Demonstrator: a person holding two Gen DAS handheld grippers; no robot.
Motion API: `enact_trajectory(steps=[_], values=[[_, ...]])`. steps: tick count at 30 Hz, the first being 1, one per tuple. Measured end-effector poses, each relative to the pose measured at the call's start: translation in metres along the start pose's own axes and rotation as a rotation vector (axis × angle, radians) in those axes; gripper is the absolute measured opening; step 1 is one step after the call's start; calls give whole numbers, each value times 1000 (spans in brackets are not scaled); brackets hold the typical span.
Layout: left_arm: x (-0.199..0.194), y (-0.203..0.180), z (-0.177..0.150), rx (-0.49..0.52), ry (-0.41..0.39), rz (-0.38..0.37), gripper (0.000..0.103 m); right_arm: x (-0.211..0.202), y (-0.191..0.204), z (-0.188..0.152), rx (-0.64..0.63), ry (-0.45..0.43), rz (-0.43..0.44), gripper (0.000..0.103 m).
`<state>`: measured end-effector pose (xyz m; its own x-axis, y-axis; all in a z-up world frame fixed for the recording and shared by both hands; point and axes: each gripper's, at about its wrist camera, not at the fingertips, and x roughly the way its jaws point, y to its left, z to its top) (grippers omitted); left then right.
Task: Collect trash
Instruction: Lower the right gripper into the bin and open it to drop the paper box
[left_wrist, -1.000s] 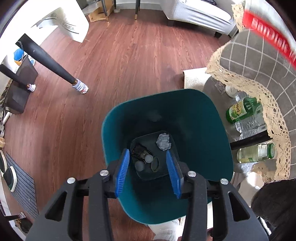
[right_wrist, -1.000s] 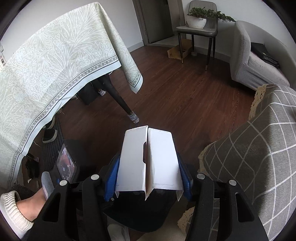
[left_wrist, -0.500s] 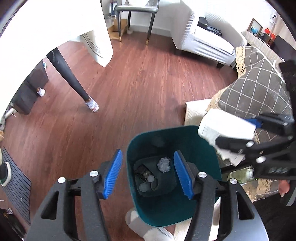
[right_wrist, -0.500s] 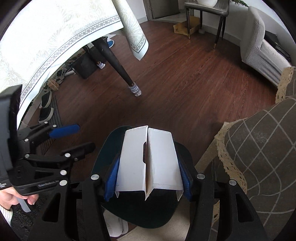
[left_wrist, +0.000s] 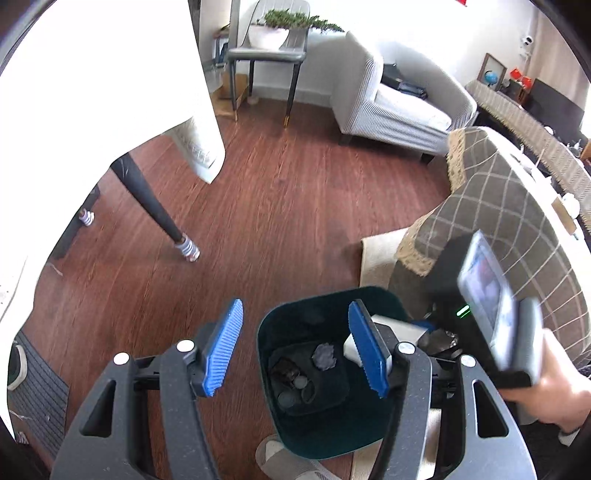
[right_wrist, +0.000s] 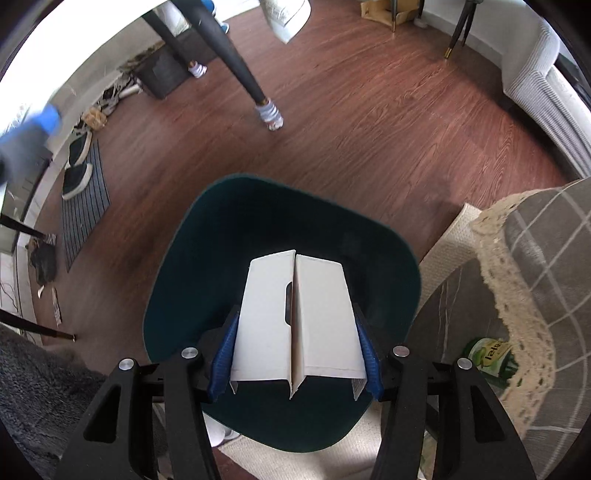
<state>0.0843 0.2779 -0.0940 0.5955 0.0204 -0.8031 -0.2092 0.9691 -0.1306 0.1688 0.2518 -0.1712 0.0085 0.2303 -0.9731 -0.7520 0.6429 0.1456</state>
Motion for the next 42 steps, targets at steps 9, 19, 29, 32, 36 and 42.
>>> enact_trajectory(steps=[9, 19, 29, 32, 36, 42], values=[[-13, -10, 9, 4, -21, -35, 49, 22, 2, -17, -31, 77, -21, 62], [-49, -24, 35, -11, -120, -75, 43, 14, 3, -33, -75, 87, -45, 71], [-73, -54, 54, 14, -196, -108, 43, -14, -1, -46, -72, 29, -12, 83], [-75, -63, 58, 26, -207, -109, 43, -24, 0, -49, -76, 9, -7, 83], [-81, -70, 62, 29, -229, -116, 43, -41, 0, -53, -83, -24, 4, 83], [-89, -84, 69, 51, -270, -132, 45, -80, 1, -59, -102, -131, -2, 83]])
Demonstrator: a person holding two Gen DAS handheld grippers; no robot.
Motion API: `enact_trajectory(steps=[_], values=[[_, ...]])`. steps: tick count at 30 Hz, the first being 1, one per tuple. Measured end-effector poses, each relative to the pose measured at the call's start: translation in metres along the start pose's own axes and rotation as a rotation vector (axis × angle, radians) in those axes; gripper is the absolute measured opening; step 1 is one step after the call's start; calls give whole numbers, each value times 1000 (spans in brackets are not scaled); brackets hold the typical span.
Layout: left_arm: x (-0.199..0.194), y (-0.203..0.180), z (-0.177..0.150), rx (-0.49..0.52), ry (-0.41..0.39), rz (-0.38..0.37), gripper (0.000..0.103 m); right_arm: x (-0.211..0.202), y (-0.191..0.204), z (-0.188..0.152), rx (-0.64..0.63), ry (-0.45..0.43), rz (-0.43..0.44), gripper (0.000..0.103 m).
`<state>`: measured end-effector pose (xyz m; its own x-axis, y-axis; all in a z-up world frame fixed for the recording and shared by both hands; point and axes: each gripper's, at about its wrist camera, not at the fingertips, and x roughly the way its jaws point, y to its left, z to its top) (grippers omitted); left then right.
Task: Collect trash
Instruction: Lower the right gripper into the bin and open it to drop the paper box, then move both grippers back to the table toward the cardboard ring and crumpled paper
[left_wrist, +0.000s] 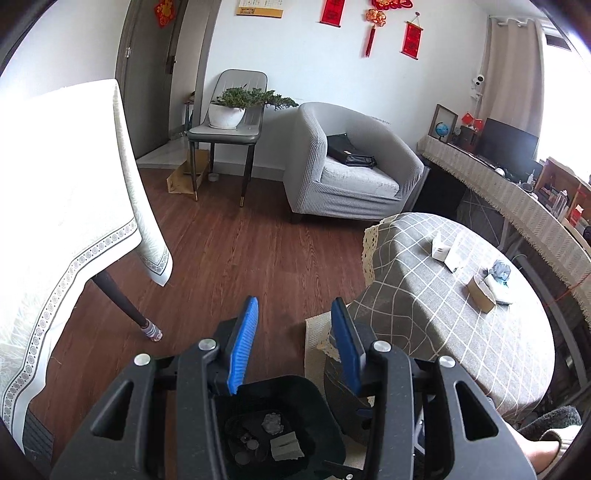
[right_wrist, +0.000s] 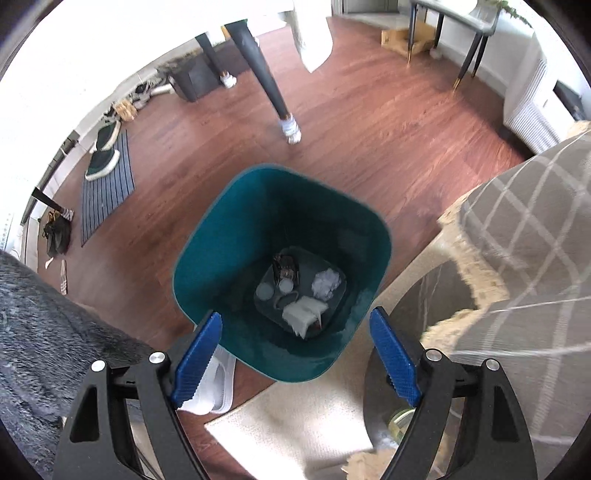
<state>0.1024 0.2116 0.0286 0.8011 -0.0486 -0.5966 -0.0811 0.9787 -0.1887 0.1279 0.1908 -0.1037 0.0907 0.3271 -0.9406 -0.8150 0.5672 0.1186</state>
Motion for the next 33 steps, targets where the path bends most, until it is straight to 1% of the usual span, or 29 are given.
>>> enact_trajectory(steps=[2, 4, 6, 10, 12, 13, 14, 16, 19, 24, 28, 33], values=[[0, -6, 3, 10, -13, -6, 46, -14, 2, -1, -13, -46, -5, 82], [-1, -12, 6, 15, -24, -22, 47, -30, 1, -1, -24, -92, -10, 76], [-1, -18, 10, 14, -38, -43, 50, -46, -1, -2, -33, -135, -17, 75], [-2, -36, 16, 36, -63, -58, 55, -77, -10, -3, -24, -223, -22, 74], [-1, -45, 17, 50, -76, -61, 59, -90, -15, -5, -19, -261, -24, 74], [-2, -49, 17, 56, -87, -63, 63, -96, -18, -7, -16, -280, -28, 74], [-3, -53, 18, 60, -98, -71, 64, -102, -21, -9, -14, -296, -36, 73], [-4, -61, 19, 62, -113, -90, 65, -114, -27, -13, -5, -328, -58, 68], [-3, -73, 20, 62, -126, -114, 67, -133, -42, -22, 28, -375, -88, 68], [7, -100, 21, 81, -113, -134, 69, -160, -73, -39, 106, -434, -130, 68], [17, -123, 18, 104, -102, -151, 75, -175, -96, -56, 160, -460, -170, 68], [32, -151, 15, 121, -83, -176, 77, -193, -135, -77, 219, -486, -225, 68]])
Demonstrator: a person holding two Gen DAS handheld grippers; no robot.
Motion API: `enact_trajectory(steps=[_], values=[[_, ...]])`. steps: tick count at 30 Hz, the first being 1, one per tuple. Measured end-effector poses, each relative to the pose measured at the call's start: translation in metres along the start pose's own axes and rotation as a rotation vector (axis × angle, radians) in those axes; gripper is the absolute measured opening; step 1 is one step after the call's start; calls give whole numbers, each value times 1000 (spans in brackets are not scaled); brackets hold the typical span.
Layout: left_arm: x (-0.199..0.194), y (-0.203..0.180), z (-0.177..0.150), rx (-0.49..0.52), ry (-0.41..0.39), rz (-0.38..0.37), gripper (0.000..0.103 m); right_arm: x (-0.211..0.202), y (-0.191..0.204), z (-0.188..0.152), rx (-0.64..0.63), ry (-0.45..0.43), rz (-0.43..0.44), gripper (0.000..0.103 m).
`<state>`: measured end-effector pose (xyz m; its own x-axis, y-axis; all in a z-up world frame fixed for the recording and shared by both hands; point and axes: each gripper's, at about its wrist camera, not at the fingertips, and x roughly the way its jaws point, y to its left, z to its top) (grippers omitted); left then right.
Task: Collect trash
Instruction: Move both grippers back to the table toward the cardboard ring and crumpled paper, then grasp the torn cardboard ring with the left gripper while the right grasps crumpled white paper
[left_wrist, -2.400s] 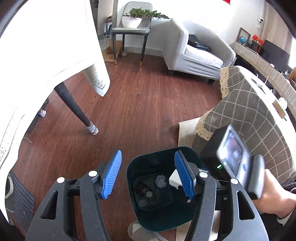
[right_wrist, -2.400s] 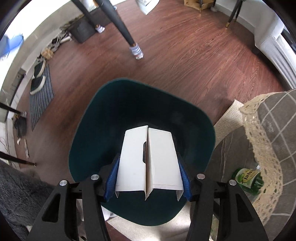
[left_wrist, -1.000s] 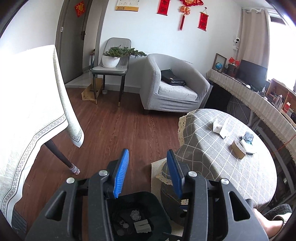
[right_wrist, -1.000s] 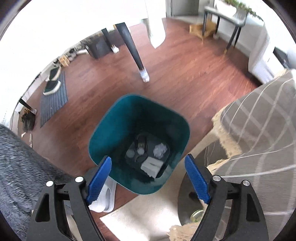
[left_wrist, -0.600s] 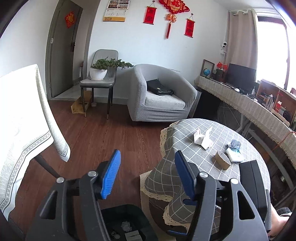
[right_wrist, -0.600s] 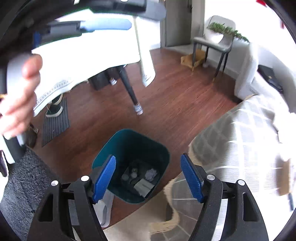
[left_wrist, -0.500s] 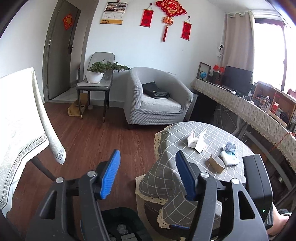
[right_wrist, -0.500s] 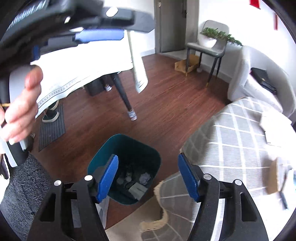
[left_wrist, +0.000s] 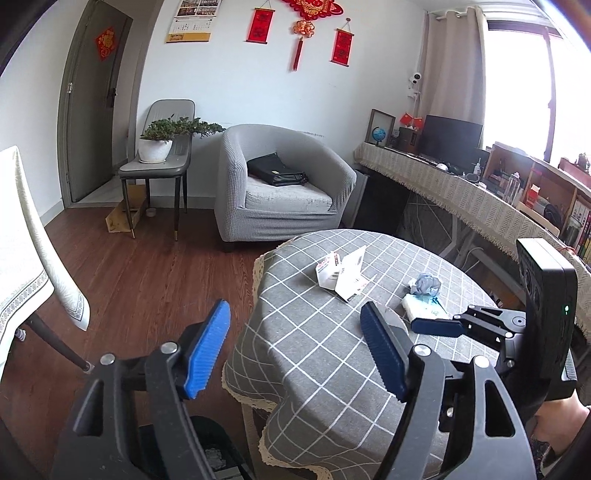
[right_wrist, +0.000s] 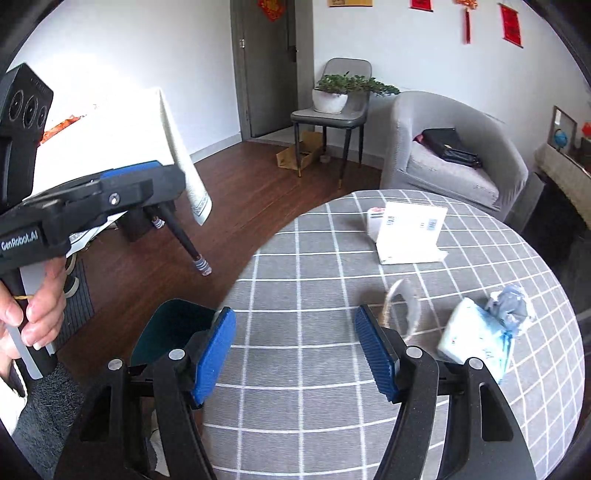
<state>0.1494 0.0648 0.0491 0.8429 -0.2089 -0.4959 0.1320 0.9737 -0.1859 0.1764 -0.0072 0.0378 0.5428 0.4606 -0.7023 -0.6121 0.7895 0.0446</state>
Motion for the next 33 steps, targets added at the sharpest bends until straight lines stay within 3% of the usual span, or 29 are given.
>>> enact_trajectory(steps=[13, 19, 26, 33], values=[[50, -65, -14, 56, 85, -53, 79, -26, -100, -20, 215, -57, -115, 68], [74, -91, -23, 85, 131, -44, 81, -29, -133, -28, 293, -67, -145, 68], [102, -117, -30, 136, 185, 31, 81, -30, -167, -36, 403, -69, -147, 68], [127, -123, -35, 109, 251, 93, 77, -36, -181, -43, 480, -72, -136, 68]])
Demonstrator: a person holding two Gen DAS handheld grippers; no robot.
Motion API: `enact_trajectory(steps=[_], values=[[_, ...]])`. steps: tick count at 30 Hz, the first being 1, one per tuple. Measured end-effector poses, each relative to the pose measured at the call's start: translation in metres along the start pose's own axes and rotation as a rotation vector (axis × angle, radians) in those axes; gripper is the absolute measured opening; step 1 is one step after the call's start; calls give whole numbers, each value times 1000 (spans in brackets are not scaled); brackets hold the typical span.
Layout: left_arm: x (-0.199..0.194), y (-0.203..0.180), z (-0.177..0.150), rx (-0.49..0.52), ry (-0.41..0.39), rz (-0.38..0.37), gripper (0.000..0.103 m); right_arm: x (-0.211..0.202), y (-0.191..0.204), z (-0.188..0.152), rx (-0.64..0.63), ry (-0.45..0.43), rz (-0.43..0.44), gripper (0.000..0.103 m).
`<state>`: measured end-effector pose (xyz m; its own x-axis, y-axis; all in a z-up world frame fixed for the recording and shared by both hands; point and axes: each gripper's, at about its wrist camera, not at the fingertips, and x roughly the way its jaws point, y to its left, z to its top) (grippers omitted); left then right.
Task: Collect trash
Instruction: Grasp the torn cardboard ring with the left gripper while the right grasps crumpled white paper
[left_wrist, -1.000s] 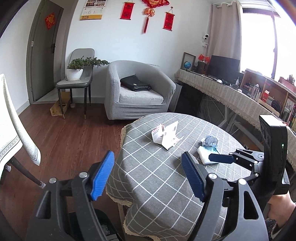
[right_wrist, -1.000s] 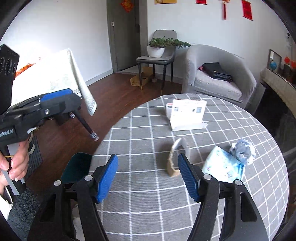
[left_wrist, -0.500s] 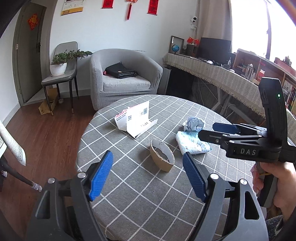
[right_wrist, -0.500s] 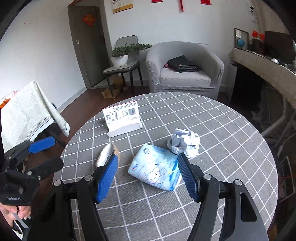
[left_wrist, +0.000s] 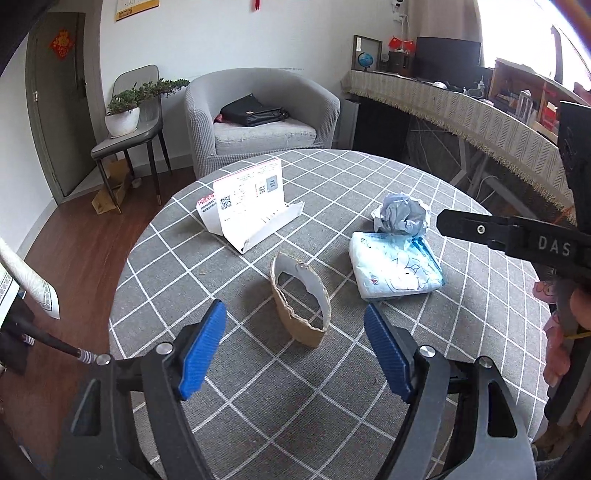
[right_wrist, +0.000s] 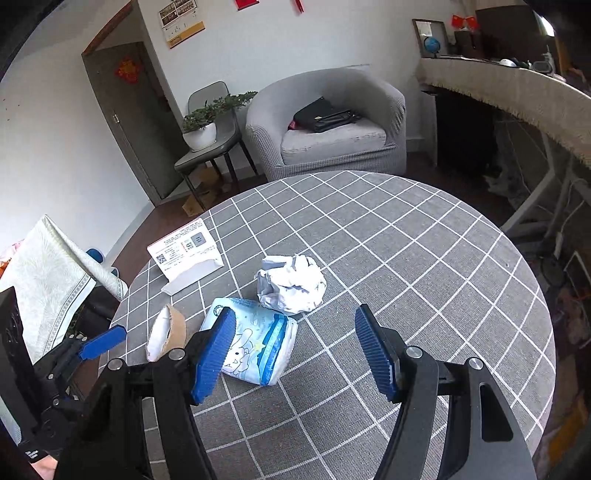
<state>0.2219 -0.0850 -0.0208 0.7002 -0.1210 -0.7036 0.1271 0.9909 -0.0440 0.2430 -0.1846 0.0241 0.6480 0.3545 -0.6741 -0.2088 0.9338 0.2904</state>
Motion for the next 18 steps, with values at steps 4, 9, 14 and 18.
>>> enact_trajectory(steps=[4, 9, 14, 18], values=[[13, 7, 1, -65, 51, 18, 74, 3, 2, 2, -14, 9, 2, 68], [16, 16, 3, -113, 60, 13, 59, 10, -3, 3, -13, 26, 1, 68], [13, 16, 3, -115, 48, -17, 34, 15, -4, 3, -10, 37, 18, 71], [10, 16, 2, -98, 43, -24, 32, 16, -3, 5, -1, 32, 23, 73]])
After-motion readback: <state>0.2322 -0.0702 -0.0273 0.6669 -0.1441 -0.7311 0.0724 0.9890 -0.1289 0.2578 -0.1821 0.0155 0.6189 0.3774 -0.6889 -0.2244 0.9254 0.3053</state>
